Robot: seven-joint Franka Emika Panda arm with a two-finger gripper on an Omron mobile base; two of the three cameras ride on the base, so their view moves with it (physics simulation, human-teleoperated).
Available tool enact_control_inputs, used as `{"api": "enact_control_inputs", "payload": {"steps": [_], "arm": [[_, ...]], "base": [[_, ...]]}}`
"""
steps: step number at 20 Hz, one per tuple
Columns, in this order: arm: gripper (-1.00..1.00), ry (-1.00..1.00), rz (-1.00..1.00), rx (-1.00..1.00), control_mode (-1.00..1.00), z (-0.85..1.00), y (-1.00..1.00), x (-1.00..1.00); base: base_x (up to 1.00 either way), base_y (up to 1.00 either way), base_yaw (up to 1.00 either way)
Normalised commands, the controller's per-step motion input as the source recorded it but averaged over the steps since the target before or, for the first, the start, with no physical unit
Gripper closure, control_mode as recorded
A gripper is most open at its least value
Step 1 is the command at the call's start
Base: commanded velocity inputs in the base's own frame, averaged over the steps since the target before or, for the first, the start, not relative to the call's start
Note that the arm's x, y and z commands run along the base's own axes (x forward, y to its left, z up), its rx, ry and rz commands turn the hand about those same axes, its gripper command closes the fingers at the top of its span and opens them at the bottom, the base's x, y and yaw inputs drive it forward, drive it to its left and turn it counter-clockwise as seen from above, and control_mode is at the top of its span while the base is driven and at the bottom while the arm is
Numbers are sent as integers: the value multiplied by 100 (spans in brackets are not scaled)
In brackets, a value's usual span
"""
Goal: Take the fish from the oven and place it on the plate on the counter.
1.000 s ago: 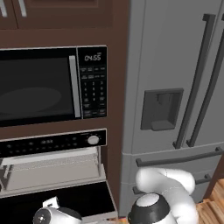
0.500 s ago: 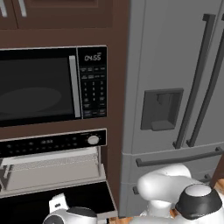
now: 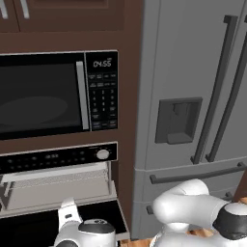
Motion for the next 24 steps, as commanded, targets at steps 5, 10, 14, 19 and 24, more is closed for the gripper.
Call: {"api": "enact_control_inputs", "payload": {"steps": [5, 10, 14, 19, 24], "arm": [[100, -11, -9, 0, -100, 14, 10, 32], [100, -20, -4, 0, -100, -9, 21, 19], [100, -9, -1, 0, -100, -8, 15, 4], [100, 0, 0, -1, -100, 0, 15, 3], [100, -8, -1, 0, -100, 0, 11, 43]], "base": [[0, 0, 0], [0, 0, 0], [0, 0, 0], [0, 0, 0], [0, 0, 0]]}}
